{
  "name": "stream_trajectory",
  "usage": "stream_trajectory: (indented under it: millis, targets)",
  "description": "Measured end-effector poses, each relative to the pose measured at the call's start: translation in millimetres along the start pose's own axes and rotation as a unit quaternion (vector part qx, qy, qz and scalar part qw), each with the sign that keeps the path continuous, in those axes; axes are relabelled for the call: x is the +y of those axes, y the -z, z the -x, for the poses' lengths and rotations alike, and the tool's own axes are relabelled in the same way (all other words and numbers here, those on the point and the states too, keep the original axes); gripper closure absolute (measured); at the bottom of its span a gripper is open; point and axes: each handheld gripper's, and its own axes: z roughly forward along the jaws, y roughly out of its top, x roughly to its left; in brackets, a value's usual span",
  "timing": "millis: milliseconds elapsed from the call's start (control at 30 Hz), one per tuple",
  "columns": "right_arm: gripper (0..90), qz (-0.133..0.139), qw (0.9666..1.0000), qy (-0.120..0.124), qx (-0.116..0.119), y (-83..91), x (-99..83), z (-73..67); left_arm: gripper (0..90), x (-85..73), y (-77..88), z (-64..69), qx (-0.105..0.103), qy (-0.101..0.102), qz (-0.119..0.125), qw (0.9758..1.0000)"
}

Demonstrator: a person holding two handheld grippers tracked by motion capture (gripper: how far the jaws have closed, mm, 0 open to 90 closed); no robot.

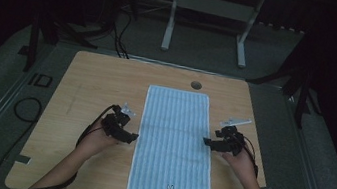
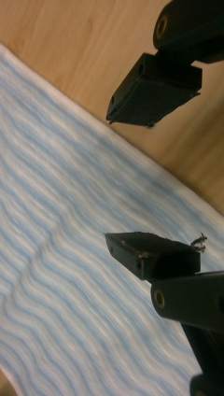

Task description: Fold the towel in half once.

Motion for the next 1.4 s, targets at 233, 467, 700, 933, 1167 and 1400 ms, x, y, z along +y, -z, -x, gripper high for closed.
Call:
stream_trajectory:
  millis: [233,467,700,933,1167,1400]
  targets:
    - [38.2,-0.013,0.9995,-0.028,-0.01,-19.0,16.1,19.2,29.3,25.3,-24.3,-14.7,0.009,0.014,-0.001,0.9999]
    - [39.9,-0.025,0.9989,-0.038,-0.013,-34.7,35.6,28.0,29.3,37.6,-45.0,-22.9,0.012,0.023,-0.003,0.9997]
    - [48.4,-0.058,0.9964,-0.054,-0.03,-54.5,48.0,36.5,31.4,46.0,-55.3,-31.8,0.026,0.034,-0.015,0.999]
    - [55.9,-0.086,0.9933,-0.063,-0.045,-68.3,46.4,40.5,39.8,51.8,-67.6,-28.6,0.045,0.019,-0.039,0.998]
    - [68.8,-0.095,0.9937,-0.037,-0.047,-70.6,50.3,34.4,54.2,54.6,-69.6,-28.5,0.016,0.008,-0.032,0.9993]
    - [86.8,-0.103,0.9934,-0.031,-0.041,-71.7,53.8,31.7,85.4,57.6,-68.6,-30.3,0.0,0.024,-0.022,0.9995]
